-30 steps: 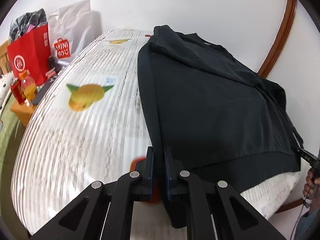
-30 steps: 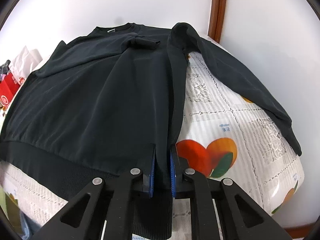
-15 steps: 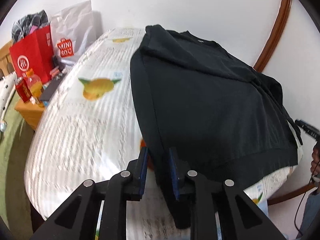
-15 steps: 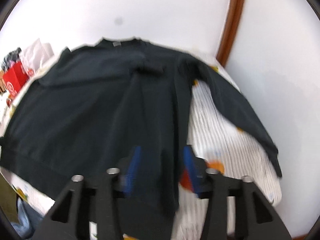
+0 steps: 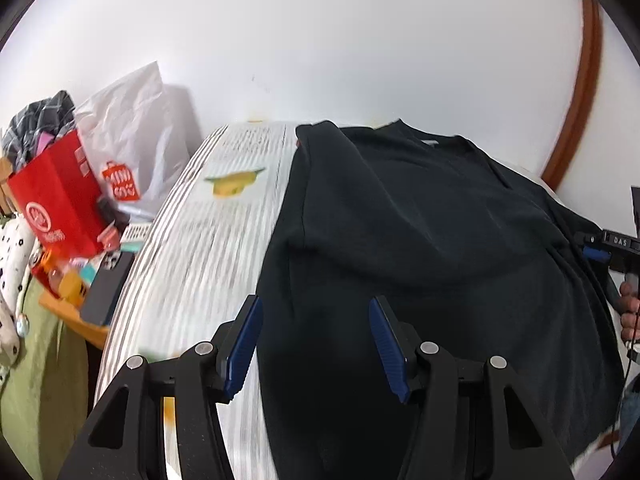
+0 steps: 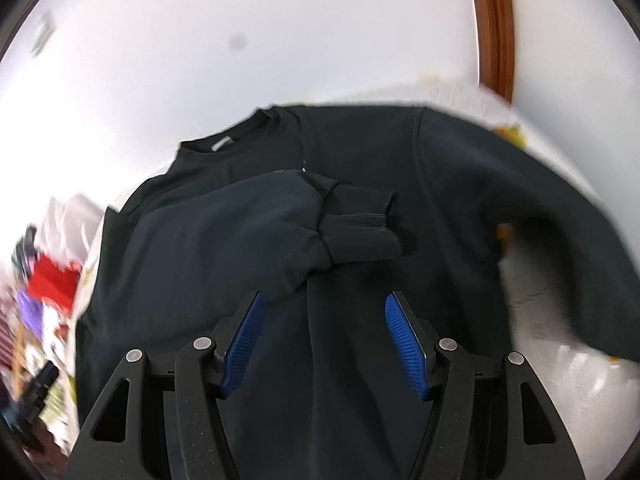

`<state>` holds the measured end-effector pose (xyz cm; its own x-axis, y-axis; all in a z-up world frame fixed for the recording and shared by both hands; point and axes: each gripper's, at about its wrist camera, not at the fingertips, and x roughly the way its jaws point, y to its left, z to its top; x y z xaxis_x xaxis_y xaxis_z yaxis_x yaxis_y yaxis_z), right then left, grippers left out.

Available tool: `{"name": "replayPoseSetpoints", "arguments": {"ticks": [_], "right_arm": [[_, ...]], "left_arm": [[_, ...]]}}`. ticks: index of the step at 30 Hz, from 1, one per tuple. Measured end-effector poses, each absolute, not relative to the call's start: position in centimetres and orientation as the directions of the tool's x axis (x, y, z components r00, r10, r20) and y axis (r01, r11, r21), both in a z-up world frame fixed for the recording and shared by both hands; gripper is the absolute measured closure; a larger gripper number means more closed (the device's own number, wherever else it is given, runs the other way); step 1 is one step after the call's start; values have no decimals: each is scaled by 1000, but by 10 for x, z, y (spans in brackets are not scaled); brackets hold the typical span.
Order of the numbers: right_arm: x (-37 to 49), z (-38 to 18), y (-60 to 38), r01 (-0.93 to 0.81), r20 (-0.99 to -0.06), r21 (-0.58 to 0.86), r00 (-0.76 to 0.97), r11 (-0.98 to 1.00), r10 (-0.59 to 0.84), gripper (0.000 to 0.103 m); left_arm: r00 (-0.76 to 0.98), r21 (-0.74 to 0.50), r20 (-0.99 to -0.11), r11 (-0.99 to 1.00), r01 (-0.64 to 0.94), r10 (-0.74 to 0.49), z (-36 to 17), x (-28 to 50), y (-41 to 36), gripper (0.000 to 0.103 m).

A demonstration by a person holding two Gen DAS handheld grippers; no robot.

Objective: Fold small clothes

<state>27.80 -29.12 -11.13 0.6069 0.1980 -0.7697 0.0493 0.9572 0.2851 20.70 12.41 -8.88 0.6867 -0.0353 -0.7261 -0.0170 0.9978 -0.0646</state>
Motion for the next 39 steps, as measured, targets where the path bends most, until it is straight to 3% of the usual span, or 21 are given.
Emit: {"name": "replayPoseSetpoints", "arguments": {"ticks": [5,9,10,12,13,16,21,26,29,31,35,39], "right_arm": [[310,-126,-292,87,-747,381,616,920,252,41],[332,-144,-289,165,-777,378,592,911,215,41],[336,-145,-288,174,-769,377,606,910,203,44],[340,-140,-283,163,-750,351,639,922,172,62],[343,-136,-281,145,-740,336,652,931,165,79],[338,-118,-285,68,-688,343,697,937,202,86],[304,-91,-302,38,-601,287,785,957,149,85],[305,-122,-293,34,-724,110,687,993,57,71],[301,-126,-295,61,-751,40,661,997,-10,59],[289,-118,-297,73,-753,0,656,997,-48,59],[257,-96,-289,93,-688,-167,702,982,-183,56],[248,-90,-286,48,-641,-185,751,982,-157,56]], "left_arm": [[669,-53,-743,997,-64,3,-106,249,129,49],[629,-40,-777,994,-101,33,-127,274,131,49],[617,-39,-786,993,-108,36,-133,279,131,49],[595,-46,-803,992,-120,34,-142,282,133,49],[595,-54,-803,991,-122,29,-144,283,134,48],[593,-56,-804,991,-119,26,-144,281,136,46],[588,-89,-808,990,-108,-9,-142,276,142,43],[596,-93,-803,990,-108,-10,-140,274,142,43],[620,-89,-784,991,-97,-10,-131,267,141,43],[629,-49,-777,994,-101,26,-128,265,140,43],[608,-33,-793,994,-107,40,-132,266,143,43],[601,-43,-799,995,-88,19,-131,260,137,43]]}}
